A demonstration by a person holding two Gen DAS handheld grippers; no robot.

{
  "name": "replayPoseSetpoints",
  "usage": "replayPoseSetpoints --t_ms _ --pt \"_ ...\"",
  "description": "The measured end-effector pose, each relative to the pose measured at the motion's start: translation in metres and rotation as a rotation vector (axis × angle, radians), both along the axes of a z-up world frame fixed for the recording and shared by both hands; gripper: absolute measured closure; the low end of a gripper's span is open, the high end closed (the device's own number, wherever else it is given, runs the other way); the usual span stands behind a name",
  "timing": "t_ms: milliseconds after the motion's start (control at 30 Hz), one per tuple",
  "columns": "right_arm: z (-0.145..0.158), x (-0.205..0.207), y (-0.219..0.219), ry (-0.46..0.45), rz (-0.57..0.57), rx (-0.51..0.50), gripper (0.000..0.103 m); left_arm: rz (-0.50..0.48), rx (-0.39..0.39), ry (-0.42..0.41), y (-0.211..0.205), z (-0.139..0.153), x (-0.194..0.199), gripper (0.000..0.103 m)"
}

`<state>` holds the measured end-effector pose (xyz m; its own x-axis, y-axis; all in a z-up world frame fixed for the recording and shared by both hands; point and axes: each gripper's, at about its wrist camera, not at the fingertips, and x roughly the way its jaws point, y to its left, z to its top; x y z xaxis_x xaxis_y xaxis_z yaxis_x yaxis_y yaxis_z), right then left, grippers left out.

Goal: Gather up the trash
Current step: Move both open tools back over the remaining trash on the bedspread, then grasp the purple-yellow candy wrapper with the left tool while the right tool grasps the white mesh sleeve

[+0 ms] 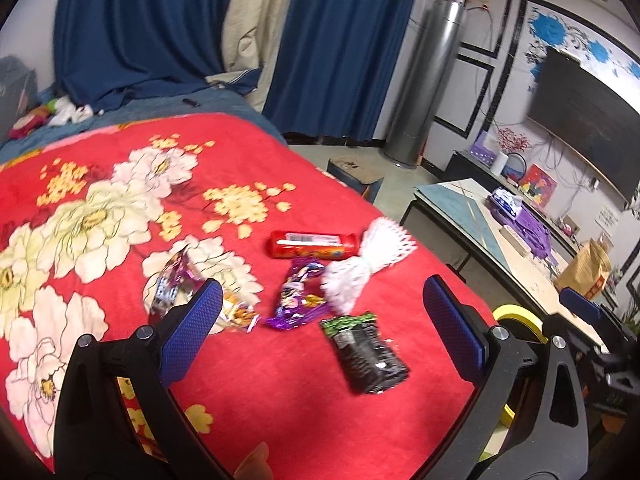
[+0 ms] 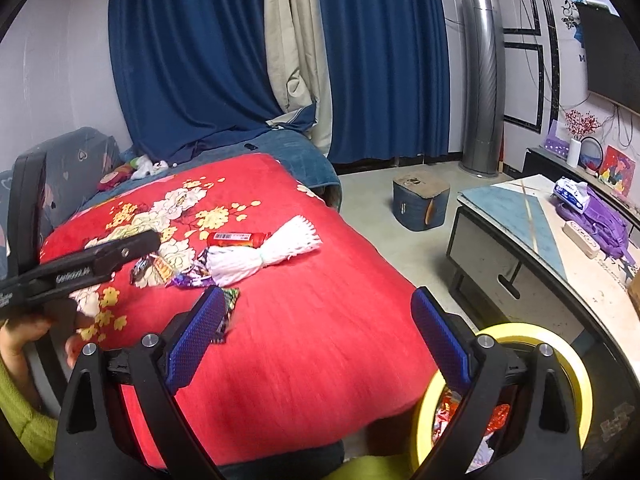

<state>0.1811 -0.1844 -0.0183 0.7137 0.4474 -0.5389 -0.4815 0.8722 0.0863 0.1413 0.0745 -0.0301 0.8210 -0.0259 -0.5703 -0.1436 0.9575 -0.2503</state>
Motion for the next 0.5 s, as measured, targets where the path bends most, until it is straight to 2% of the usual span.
replayPoseSetpoints --t_ms 167,333,500 --pt "-0.002 0.022 0.017 0.016 0.004 0.002 0.012 0.029 -0.033 0.021 0.015 -0.010 0.001 0.011" --pt "-0.009 0.046 0.035 0.043 0.008 0.004 0.012 0.054 -0.099 0.052 0.029 -0.024 0.003 0.033" --pt "-0.022 0.073 0.053 0.090 0.014 0.005 0.016 0.070 -0.158 0.082 0.037 -0.035 0.006 0.044"
